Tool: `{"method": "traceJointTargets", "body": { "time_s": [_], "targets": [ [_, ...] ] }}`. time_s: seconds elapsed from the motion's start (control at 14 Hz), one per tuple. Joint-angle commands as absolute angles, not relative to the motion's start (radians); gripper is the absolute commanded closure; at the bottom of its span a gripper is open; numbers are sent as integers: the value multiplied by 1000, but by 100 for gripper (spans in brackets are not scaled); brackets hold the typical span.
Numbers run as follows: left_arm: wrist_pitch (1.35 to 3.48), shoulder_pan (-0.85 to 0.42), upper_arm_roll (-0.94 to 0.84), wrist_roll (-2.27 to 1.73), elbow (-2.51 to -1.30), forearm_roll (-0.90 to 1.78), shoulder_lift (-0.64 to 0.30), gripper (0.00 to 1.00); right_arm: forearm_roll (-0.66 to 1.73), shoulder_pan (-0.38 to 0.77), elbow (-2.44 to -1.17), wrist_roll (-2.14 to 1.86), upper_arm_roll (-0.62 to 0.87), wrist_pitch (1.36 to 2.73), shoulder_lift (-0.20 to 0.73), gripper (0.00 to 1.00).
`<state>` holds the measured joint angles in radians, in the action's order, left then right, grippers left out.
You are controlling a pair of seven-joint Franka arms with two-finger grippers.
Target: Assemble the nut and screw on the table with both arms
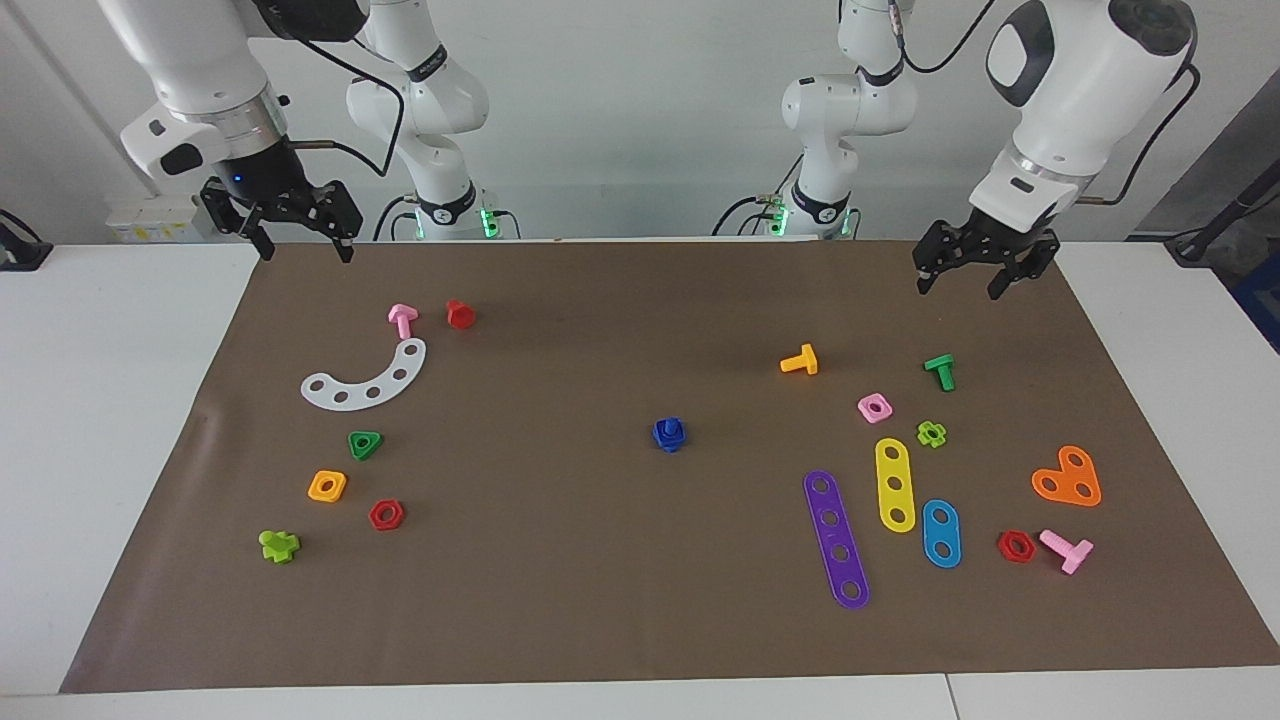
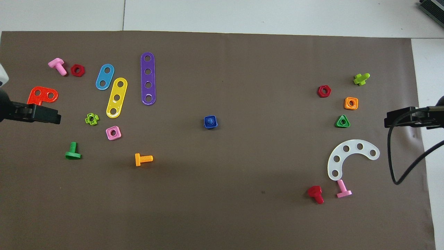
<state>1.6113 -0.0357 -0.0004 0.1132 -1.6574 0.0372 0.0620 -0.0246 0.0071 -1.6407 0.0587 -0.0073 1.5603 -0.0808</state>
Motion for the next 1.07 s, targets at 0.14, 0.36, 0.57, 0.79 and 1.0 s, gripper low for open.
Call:
{"method": "traceJointTargets", "body": {
  "time_s": [0.14, 0.36, 0.57, 0.79, 1.0],
  "targets": [
    [1491, -18, -12, 133, -1508, 1, -9, 0, -23, 2, -1644, 40, -5, 1548, -94, 0],
    [1496, -5, -11, 123, -1512, 8, 3, 0, -23, 2, -1644, 40, -5, 1548, -94, 0],
    [1482, 11, -11, 123, -1528, 8, 17, 0, -23, 2, -1644, 40, -5, 1548, -94, 0],
    [1494, 11, -11, 121, -1613, 8, 63, 0, -23, 2, -1644, 40, -5, 1548, -94, 0],
    [1499, 11, -12, 121, -1629, 8, 72, 0, -23, 2, -1644, 40, -5, 1548, -94, 0]
  ]
}}
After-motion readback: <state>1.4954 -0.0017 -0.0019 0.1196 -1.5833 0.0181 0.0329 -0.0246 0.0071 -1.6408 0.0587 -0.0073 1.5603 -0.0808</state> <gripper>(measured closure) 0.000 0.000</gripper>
